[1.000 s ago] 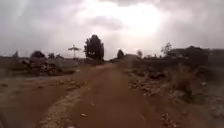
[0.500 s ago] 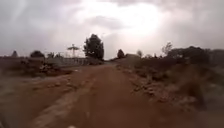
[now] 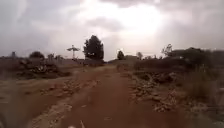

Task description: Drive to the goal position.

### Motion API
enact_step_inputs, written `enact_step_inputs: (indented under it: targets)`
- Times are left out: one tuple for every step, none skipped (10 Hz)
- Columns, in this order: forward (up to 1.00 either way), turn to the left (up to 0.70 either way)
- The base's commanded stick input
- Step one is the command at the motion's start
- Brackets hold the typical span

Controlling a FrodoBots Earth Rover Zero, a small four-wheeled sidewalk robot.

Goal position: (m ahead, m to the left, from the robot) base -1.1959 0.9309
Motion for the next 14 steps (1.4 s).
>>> enact_step_inputs:
  targets:
    - [0.5,0.0]
    - [0.5,0.0]
    - [0.5,0.0]
    - [0.5,0.0]
    - [0.5,0.0]
    - [0.5,0.0]
    - [0.5,0.0]
    - [0.5,0.0]
    - [0.5,0.0]
    - [0.5,0.0]
    - [0.5,0.0]
    - [0.5,0.0]
    - [0.5,0.0]
    - [0.5,0.0]
